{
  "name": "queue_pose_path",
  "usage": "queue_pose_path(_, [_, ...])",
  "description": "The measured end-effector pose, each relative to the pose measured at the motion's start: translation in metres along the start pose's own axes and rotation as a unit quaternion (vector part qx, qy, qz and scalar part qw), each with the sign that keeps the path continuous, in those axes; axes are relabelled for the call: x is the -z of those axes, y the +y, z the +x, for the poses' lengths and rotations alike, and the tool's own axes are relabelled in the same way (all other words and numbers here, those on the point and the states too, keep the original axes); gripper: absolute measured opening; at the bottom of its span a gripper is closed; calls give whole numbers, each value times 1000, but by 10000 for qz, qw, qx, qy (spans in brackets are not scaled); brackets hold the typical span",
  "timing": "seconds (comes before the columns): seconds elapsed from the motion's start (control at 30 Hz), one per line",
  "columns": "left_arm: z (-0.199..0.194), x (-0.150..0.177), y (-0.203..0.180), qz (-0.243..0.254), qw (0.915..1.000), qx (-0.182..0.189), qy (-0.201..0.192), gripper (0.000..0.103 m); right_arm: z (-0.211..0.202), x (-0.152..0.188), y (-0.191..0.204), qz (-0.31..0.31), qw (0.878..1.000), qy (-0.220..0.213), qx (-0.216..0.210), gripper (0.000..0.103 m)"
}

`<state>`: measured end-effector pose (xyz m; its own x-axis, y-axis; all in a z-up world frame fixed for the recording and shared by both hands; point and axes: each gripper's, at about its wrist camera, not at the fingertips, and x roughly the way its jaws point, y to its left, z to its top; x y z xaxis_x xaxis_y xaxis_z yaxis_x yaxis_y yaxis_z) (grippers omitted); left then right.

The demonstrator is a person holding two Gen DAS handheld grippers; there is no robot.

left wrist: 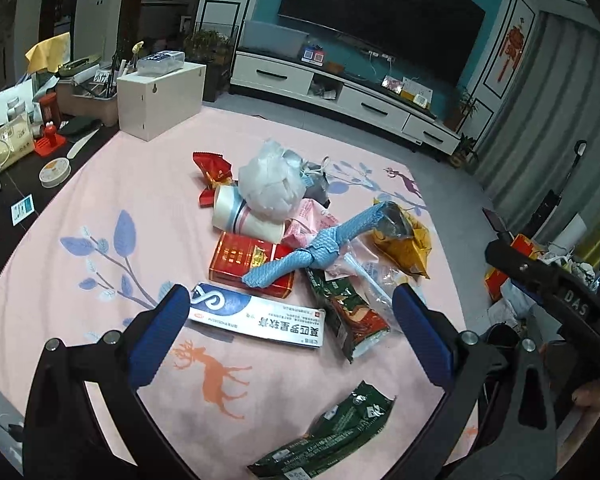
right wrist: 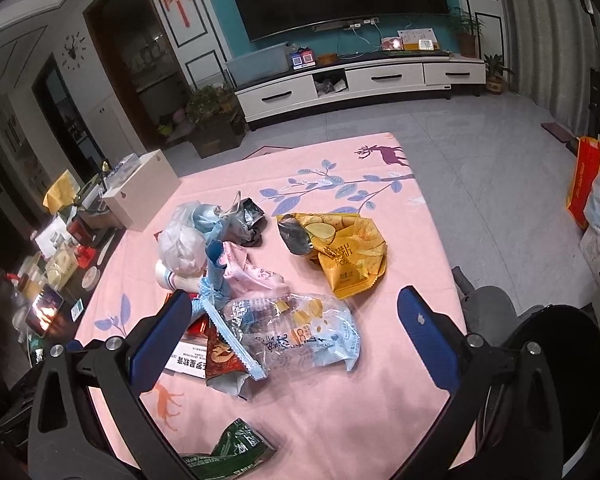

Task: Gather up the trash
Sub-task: 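Move both tools toward the trash pile on the pink table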

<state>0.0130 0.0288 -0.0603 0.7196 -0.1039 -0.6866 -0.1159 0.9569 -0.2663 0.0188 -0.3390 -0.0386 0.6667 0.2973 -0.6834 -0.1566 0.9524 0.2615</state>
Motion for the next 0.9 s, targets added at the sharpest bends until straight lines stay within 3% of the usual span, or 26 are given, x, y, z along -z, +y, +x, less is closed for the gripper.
queue_pose_path(0.3, [5, 9, -3, 31, 9991, 426, 15, 100, 3, 2, 2, -31, 10000, -75, 54, 100])
queue_pose_path(0.47, [11, 14, -3, 203, 9992, 337, 100, 100, 6, 3, 5, -26, 9998, -158, 87, 100])
queue_pose_path(0.9, [10, 13, 14, -38, 9993, 316, 186, 100, 13, 8, 9, -70, 9999, -64, 136, 100])
